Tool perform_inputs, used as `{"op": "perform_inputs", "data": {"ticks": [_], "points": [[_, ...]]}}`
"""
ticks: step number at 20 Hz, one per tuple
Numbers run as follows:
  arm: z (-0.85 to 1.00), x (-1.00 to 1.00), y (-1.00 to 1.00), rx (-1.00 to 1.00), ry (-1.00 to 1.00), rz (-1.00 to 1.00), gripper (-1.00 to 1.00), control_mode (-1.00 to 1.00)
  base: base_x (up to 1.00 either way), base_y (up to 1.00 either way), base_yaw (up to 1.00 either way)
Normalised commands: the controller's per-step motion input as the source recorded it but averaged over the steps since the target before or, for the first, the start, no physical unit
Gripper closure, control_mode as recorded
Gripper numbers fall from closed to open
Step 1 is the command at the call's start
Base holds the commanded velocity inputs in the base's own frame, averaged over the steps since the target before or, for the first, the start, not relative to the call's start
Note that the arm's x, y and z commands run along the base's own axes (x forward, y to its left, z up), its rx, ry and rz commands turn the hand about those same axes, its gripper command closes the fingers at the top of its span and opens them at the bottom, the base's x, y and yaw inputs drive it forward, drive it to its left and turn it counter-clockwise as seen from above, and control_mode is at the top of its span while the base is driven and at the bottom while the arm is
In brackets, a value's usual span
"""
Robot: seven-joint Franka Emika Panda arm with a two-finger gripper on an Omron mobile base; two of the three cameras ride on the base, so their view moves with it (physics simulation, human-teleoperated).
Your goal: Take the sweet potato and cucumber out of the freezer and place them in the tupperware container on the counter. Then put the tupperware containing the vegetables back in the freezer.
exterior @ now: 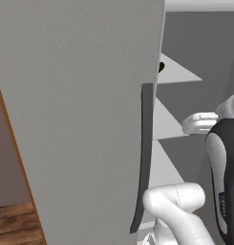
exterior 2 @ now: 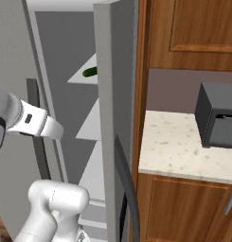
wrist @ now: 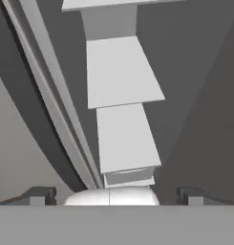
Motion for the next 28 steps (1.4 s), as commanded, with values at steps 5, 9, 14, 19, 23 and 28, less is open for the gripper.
{"op": "perform_inputs", "data": {"ticks": [5,9,14,19,23,28], "points": [[0.37,0.94,-0.03,0.05,-0.13,0.00,-1.00,-1.00,0.00,0.00,0.00],[0.40,0.82,-0.06,0.02,-0.13,0.00,-1.00,-1.00,0.00,0.00,0.00],[0.23,0.69,-0.18,0.07,-0.12,0.00,-1.00,-1.00,0.00,0.00,0.00],[0.01,0.73,-0.01,0.06,-0.04,0.00,-1.00,-1.00,0.00,0.00,0.00],[0.05,0.70,0.00,0.02,0.00,0.00,-1.00,-1.00,0.00,0.00,0.00],[0.12,0.72,0.00,0.03,0.00,0.00,-1.00,-1.00,0.00,0.00,0.00]]}}
